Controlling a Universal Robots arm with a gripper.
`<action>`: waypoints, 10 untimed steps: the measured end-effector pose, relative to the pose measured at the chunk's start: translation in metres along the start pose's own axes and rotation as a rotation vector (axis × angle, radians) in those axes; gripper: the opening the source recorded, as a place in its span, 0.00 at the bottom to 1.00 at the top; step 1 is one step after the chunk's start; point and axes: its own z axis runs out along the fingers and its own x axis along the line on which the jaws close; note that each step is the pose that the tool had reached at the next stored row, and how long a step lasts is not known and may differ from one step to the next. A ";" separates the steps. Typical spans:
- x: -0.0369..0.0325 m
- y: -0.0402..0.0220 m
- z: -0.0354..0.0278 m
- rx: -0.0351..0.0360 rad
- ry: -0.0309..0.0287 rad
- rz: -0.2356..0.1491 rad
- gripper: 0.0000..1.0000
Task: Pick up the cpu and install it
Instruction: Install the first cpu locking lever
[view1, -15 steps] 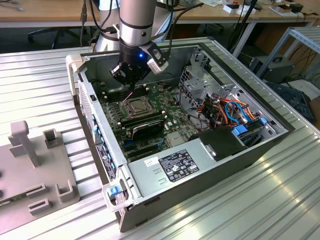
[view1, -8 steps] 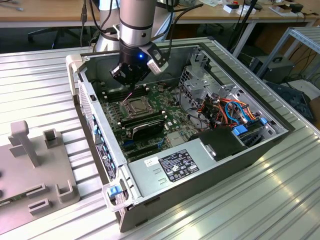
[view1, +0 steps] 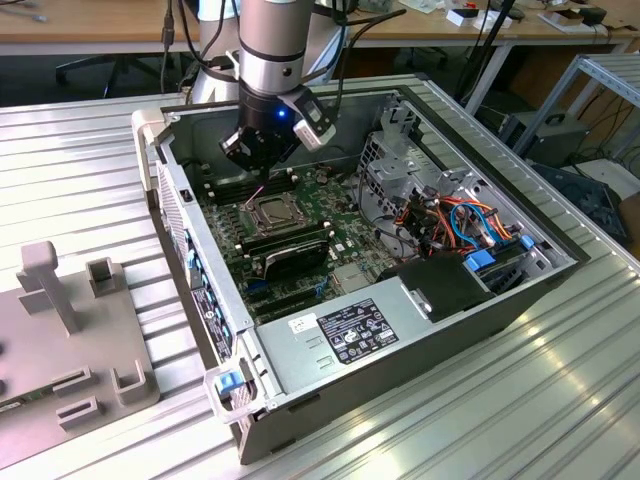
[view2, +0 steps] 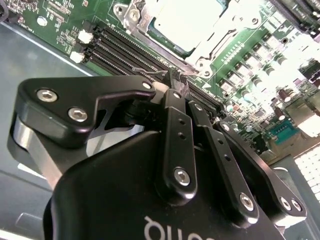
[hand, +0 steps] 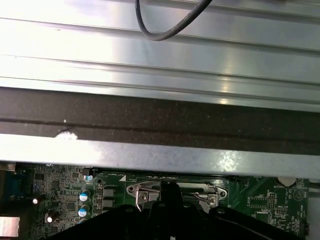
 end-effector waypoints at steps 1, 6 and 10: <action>0.0000 0.0009 0.0003 -0.0006 -0.0002 0.000 0.11; -0.0004 0.0020 0.0029 -0.0055 -0.0004 0.000 0.11; -0.0017 0.0022 0.0042 -0.0088 -0.0006 0.000 0.11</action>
